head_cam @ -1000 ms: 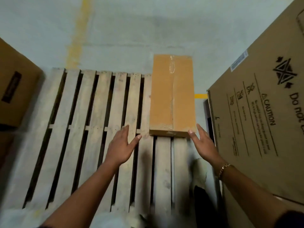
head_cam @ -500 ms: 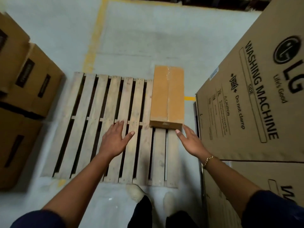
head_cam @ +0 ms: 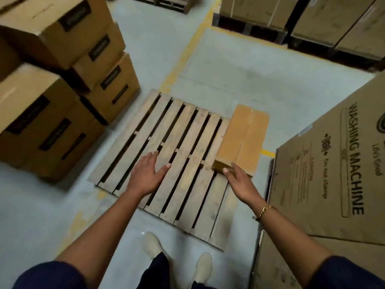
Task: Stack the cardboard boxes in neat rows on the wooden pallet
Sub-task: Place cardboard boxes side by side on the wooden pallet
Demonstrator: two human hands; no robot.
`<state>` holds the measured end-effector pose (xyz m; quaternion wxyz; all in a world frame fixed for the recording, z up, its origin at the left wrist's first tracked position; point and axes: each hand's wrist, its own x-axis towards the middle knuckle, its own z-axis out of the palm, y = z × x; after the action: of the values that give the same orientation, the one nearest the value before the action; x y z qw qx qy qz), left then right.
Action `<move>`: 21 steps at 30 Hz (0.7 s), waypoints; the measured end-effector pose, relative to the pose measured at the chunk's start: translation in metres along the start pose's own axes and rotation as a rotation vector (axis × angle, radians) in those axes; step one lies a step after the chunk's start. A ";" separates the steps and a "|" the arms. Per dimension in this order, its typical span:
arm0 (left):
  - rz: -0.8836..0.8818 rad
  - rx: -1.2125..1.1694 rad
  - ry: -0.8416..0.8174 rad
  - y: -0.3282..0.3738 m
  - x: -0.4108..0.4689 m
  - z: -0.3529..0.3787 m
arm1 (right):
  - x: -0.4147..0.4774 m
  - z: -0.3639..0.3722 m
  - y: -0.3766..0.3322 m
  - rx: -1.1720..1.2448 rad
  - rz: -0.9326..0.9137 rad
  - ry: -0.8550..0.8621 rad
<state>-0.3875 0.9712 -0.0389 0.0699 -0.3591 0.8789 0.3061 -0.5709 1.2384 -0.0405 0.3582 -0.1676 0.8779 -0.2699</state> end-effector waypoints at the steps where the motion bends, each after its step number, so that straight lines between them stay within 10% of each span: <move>1: -0.016 -0.008 0.018 -0.011 -0.004 -0.010 | 0.000 0.006 -0.012 -0.001 -0.016 -0.006; 21: -0.327 -0.176 0.216 -0.376 -0.040 -0.289 | 0.035 0.287 -0.400 0.156 -0.209 -0.264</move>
<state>-0.0766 0.6162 0.0232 -0.0077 -0.5322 0.7812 0.3261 -0.3481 0.8006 0.0074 0.4524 -0.2638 0.7774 -0.3485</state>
